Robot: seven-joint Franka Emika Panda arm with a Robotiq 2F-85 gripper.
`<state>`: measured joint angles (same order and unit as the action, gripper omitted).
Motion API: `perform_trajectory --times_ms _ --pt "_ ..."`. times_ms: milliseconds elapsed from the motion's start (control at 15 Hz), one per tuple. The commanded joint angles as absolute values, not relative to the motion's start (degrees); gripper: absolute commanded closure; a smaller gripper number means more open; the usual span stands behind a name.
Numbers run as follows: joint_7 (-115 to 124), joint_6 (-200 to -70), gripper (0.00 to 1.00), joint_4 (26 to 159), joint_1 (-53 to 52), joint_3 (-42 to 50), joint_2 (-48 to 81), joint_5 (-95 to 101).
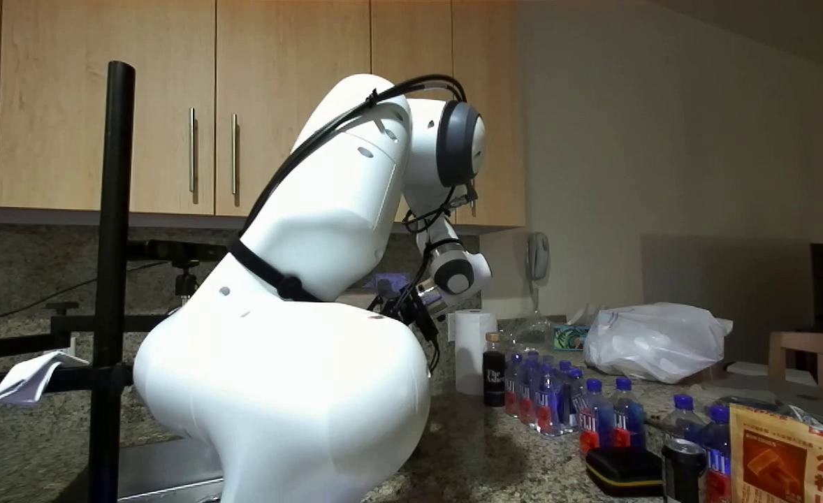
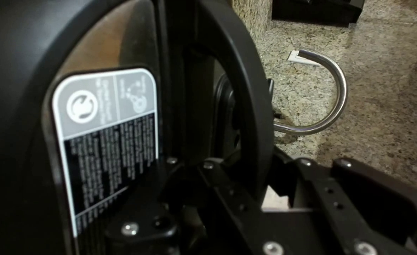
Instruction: Put the lid on the cooker
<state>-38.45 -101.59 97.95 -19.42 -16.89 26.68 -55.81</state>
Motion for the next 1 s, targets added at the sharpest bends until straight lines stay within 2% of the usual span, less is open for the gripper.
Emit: perform_trajectory --times_ms 0,933 --pt "-34.52 -101.61 0.97 97.26 -19.66 -17.30 25.69 -54.31" --pt "-30.08 -101.06 0.98 95.92 -19.54 -18.18 26.07 -54.24"
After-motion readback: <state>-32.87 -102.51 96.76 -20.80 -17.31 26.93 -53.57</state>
